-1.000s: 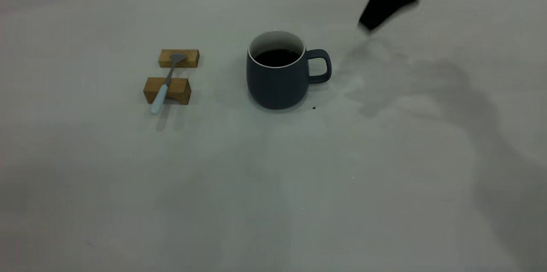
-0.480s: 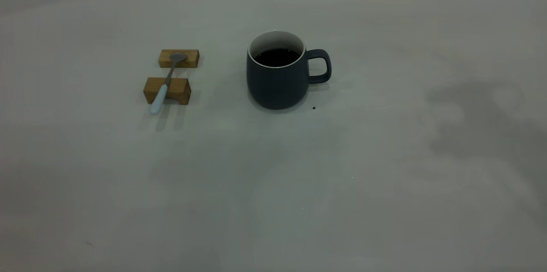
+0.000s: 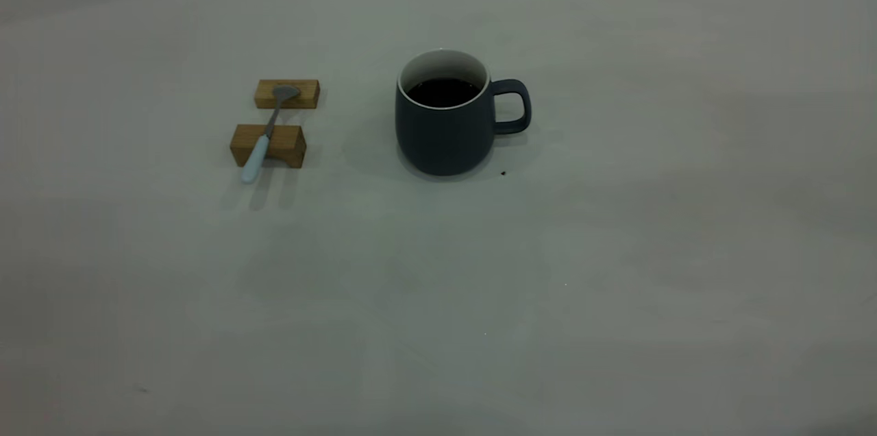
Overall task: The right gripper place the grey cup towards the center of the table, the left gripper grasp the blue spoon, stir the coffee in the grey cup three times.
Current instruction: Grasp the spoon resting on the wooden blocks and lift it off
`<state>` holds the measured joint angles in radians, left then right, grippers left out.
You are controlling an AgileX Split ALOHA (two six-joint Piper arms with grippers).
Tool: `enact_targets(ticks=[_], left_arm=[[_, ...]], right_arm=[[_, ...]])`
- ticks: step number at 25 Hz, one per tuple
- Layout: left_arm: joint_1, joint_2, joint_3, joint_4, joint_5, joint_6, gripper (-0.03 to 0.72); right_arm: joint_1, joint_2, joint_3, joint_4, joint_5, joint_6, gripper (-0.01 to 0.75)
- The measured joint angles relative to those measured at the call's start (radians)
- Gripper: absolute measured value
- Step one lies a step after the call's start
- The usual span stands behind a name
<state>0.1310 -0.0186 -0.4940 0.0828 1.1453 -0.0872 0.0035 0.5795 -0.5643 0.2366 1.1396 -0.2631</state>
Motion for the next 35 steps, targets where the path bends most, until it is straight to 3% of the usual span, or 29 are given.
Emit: enact_targets(ticks=[5,21,35], left_arm=[[0.000,0.000,0.000,0.000,0.000,0.001,0.545],[0.000,-0.001,0.000,0.000,-0.001,0.001,0.545],[0.000,-0.001,0.000,0.000,-0.001,0.001,0.545]], right_arm=[[0.000,-0.168,0.093,-0.039,-0.010,0.047,0.570],[0.000,-0.543,0.095,-0.125,-0.013,0.135,0.562],[0.000,-0.559,0.095,-0.126,-0.011,0.139,0.555]])
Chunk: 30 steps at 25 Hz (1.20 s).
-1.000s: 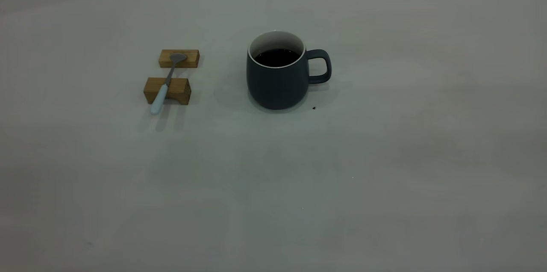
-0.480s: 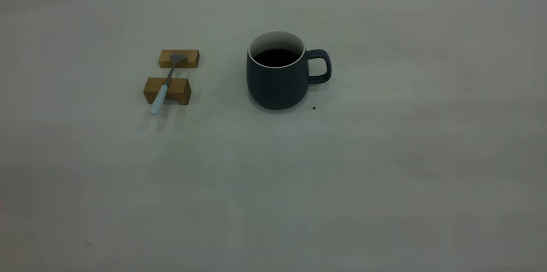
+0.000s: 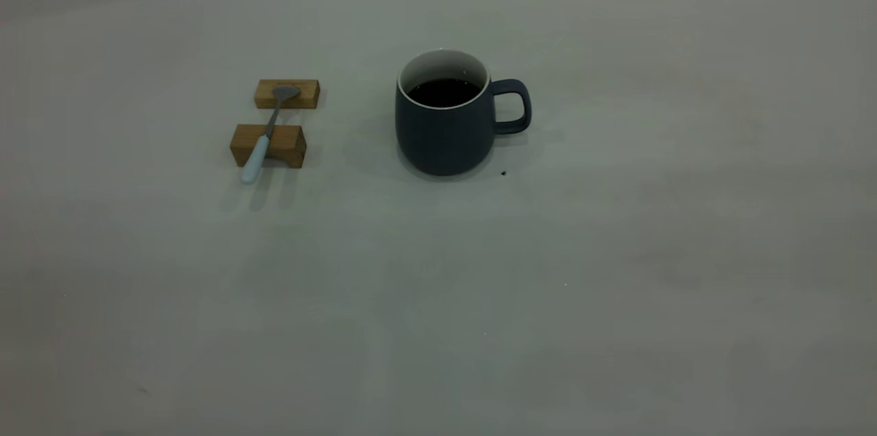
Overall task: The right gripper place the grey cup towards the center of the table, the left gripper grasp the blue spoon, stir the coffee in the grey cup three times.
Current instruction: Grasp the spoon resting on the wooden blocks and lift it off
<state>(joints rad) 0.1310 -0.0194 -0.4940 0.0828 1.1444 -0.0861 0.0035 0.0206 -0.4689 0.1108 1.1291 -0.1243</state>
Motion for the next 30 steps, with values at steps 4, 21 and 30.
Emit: enact_targets(ticks=[4,21,30], left_arm=[[0.000,0.000,0.001,0.001,-0.007,-0.001,0.545],[0.000,0.525,-0.106,-0.008,-0.157,0.046,0.570],[0.000,1.153,-0.237,-0.229,-0.377,0.190,0.586]], right_arm=[[0.000,0.000,0.000,0.000,0.000,0.000,0.555],[0.000,0.000,0.000,0.000,0.000,0.000,0.555],[0.000,0.000,0.000,0.000,0.000,0.001,0.555]])
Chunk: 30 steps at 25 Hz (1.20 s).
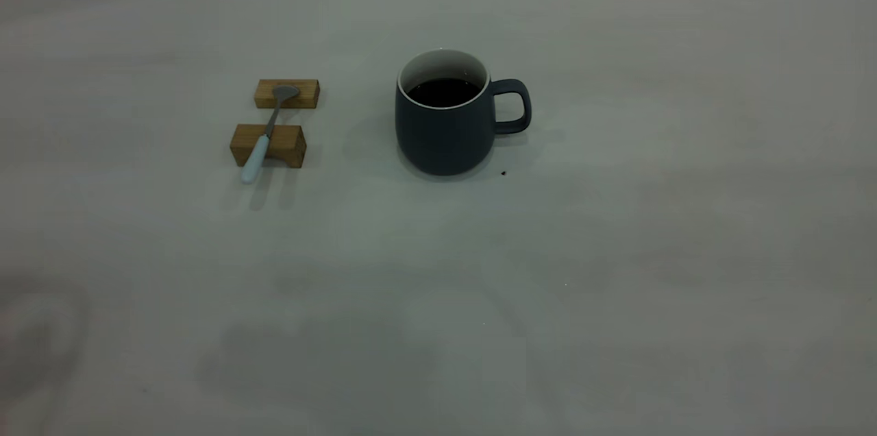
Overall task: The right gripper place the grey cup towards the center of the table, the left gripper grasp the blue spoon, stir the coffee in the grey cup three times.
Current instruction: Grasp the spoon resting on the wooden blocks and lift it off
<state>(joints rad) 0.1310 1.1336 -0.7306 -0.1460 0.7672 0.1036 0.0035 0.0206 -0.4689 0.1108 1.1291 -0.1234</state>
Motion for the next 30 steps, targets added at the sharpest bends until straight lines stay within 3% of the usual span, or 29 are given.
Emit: enact_targets(ticks=[4,11,19,30], left_arm=[[-0.020,0.226,-0.082,-0.045,-0.043,0.015,0.586],[-0.188,0.527,-0.197,-0.032,-0.170,-0.092,0.586],[-0.335,0.824,-0.352,0.042,-0.225,-0.254,0.586],[-0.391,1.103,-0.547,0.055,-0.235,-0.278,0.586]], right_arm=[[0.000,0.000,0.000,0.000,0.000,0.000,0.555],[0.000,0.000,0.000,0.000,0.000,0.000,0.555],[0.000,0.000,0.000,0.000,0.000,0.000,0.555],[0.000,0.000,0.000,0.000,0.000,0.000,0.555]])
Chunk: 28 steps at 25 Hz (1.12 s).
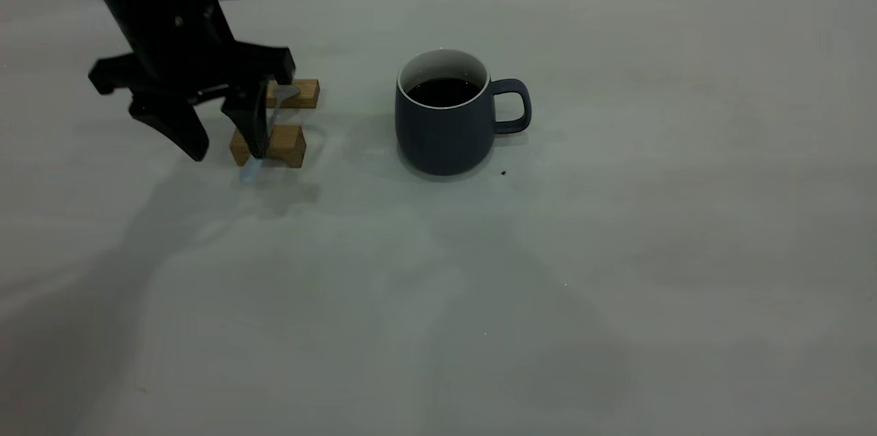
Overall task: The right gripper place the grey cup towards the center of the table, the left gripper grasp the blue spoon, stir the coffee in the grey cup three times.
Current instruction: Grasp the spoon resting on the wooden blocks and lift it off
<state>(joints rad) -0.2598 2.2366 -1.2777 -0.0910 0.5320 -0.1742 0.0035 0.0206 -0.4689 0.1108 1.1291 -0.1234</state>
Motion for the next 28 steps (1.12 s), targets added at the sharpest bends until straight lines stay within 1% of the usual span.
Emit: enact_targets(ticks=[5,11,14,16,19,22,23,24,28], left_arm=[[0.000,0.066,-0.043,-0.001,-0.023,-0.001,0.586],[0.000,0.142,-0.111,-0.001,-0.021,-0.002,0.584],[0.000,0.159,-0.128,-0.001,-0.007,-0.003,0.555],[0.000,0.159,-0.129,-0.001,-0.003,-0.007,0.513],[0.000,0.159,-0.131,-0.001,-0.003,-0.011,0.412],[0.000,0.159,-0.133,-0.001,-0.007,-0.012,0.256],[0.000,0.159,-0.133,-0.001,-0.007,-0.013,0.188],[0.000,0.159,-0.133,-0.001,-0.007,-0.014,0.139],[0.000,0.141,-0.133,-0.002,0.024,-0.013,0.140]], right_arm=[[0.000,0.000,0.000,0.000,0.000,0.000,0.555],[0.000,0.000,0.000,0.000,0.000,0.000,0.555],[0.000,0.000,0.000,0.000,0.000,0.000,0.555],[0.000,0.000,0.000,0.000,0.000,0.000,0.555],[0.000,0.000,0.000,0.000,0.000,0.000,0.555],[0.000,0.000,0.000,0.000,0.000,0.000,0.555],[0.000,0.000,0.000,0.000,0.000,0.000,0.555],[0.000,0.000,0.000,0.000,0.000,0.000,0.555],[0.000,0.000,0.000,0.000,0.000,0.000,0.555]])
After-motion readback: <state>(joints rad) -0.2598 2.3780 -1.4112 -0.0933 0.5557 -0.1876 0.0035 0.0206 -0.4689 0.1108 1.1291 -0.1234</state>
